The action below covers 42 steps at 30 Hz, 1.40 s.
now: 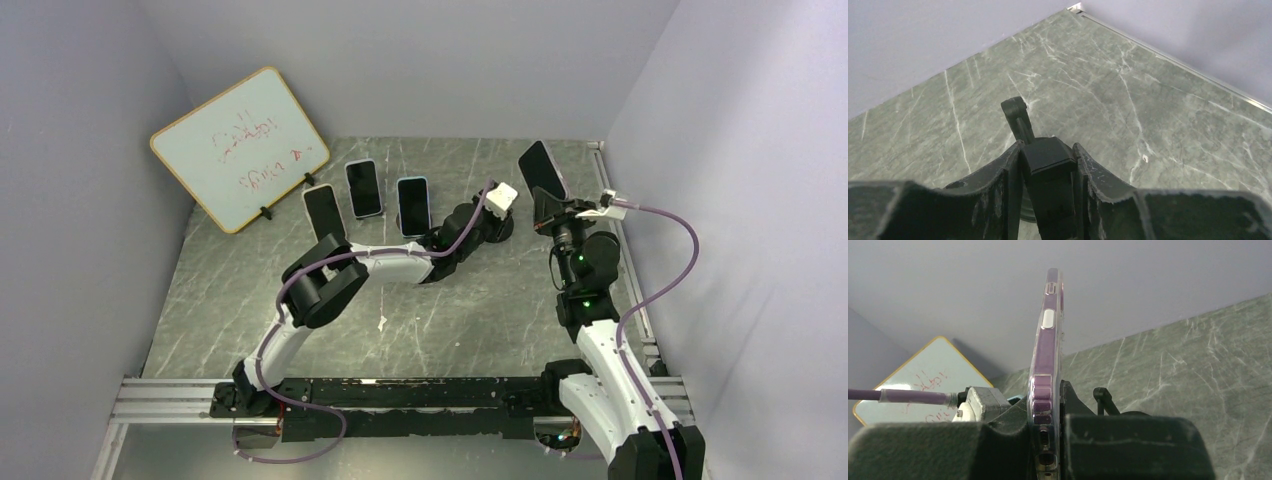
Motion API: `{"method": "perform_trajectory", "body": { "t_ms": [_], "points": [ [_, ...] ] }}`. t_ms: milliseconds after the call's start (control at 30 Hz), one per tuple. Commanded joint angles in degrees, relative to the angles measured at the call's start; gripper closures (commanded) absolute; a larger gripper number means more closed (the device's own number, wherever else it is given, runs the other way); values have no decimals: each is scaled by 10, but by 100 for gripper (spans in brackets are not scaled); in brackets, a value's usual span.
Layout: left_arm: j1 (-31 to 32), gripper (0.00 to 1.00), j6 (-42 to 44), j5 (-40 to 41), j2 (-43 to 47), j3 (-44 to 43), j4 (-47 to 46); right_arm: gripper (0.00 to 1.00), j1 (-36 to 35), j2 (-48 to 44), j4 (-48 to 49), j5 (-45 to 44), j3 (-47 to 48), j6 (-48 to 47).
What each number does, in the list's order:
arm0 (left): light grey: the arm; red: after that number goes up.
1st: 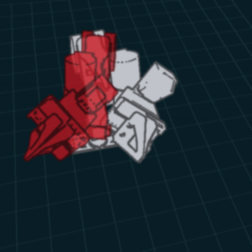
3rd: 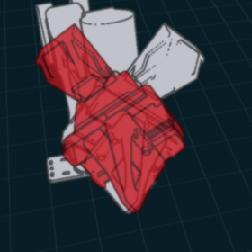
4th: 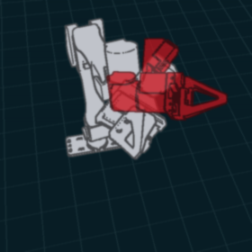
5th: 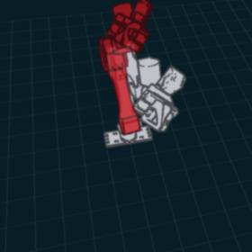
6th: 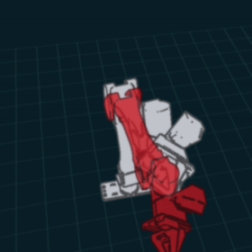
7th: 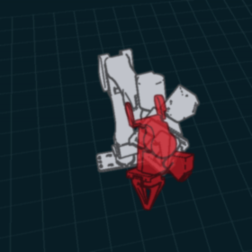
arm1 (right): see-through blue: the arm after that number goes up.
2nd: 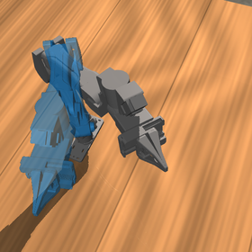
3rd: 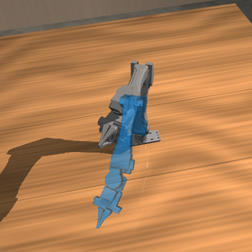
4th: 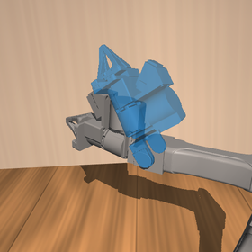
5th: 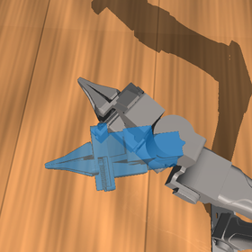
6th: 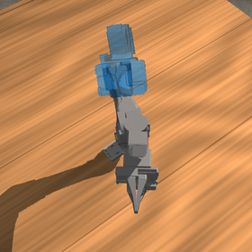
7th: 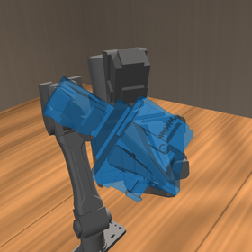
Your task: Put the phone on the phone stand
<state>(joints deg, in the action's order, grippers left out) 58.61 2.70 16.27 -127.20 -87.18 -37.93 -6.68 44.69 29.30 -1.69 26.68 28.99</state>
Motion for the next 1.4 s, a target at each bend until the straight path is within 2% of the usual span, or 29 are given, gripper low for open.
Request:
{"method": "perform_trajectory", "body": {
  "t_ms": [0,233,533,767,967,1167,1267,1367],
  "points": [
    [2,95,-1,22,-6,-14,25,100,5,-6,41,3,27,-6],
    [3,95,11,56,62,48,46,100,5,-13,39,0,33,-5],
    [5,95,-11,93,208,162,148,100,5,4,54,14,29,13],
    [12,95,-52,106,295,168,254,100,5,5,57,15,29,18],
    [27,95,-91,81,339,194,277,100,5,-8,44,14,32,14],
    [58,95,-121,162,379,261,287,100,5,-10,42,30,31,18],
    [76,95,-140,246,404,313,261,100,5,2,50,42,32,23],
    [86,95,-187,336,420,340,275,100,5,11,58,53,34,27]
  ]
}}
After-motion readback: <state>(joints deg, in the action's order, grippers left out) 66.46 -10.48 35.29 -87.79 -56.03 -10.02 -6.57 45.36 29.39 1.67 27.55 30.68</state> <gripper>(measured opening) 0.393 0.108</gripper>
